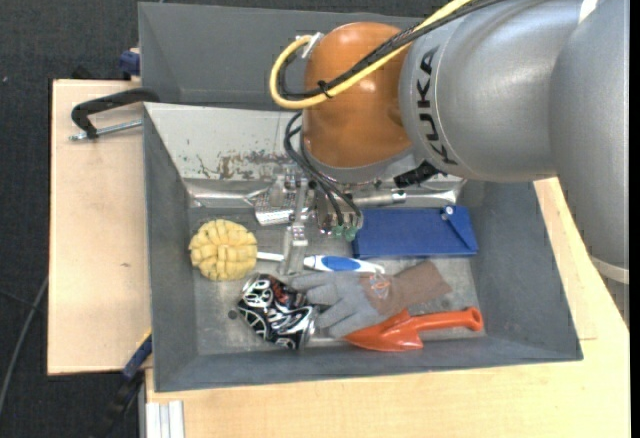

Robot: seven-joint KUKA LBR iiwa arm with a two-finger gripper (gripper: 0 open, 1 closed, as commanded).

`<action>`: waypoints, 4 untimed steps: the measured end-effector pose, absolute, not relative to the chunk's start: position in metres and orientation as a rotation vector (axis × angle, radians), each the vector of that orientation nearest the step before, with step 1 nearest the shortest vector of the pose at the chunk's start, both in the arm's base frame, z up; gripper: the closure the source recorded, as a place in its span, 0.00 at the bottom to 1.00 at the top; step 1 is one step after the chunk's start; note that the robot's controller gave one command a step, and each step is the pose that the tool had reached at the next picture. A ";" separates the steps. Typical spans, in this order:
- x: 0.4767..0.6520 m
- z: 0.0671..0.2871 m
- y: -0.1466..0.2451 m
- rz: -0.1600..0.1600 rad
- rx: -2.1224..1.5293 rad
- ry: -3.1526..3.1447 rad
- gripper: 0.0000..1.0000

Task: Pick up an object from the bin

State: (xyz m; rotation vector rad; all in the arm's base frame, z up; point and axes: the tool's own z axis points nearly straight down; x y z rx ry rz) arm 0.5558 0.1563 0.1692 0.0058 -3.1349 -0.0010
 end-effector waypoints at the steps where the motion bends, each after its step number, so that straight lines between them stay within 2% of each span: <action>1: 0.558 0.174 0.156 -0.003 0.002 -3.143 0.00; 2: 0.554 0.146 0.155 -0.006 -0.166 -3.143 0.00; 3: 0.538 0.119 0.173 -0.001 -0.163 -3.134 0.00; 4: 0.538 0.120 0.176 -0.002 -0.044 -3.138 0.00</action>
Offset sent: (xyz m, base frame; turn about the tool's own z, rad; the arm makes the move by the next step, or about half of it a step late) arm -0.0108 -0.0038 -0.0630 0.2268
